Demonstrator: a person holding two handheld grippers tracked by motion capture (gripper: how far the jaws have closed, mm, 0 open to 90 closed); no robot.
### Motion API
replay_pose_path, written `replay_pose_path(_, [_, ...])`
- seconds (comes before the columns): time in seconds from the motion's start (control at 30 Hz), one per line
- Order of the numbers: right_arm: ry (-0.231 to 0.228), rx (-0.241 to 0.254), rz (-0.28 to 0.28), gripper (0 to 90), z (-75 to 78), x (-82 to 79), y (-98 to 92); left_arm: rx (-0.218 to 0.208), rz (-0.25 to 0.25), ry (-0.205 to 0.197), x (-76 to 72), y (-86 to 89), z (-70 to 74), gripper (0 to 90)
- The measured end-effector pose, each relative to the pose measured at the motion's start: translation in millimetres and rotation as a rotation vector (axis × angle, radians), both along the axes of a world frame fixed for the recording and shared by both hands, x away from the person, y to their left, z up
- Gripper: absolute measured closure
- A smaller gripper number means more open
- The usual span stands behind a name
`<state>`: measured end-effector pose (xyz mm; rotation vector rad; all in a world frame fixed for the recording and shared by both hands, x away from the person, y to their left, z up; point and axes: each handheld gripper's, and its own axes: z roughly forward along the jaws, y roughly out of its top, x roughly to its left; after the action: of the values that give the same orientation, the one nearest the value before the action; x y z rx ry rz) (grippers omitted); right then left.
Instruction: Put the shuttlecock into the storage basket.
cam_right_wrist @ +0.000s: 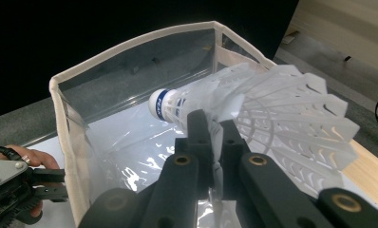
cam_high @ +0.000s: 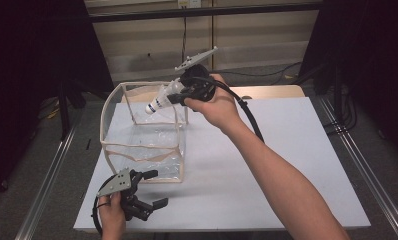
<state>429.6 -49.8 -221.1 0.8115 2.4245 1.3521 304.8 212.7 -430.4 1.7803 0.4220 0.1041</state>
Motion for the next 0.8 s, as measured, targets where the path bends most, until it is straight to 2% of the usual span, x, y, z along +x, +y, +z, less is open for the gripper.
replay_pose_path(0.8, [0.003,-0.027,0.013,87.8,-7.2,10.9,19.5,0.001,-0.001,0.009,1.5,0.1,-1.9,2.2])
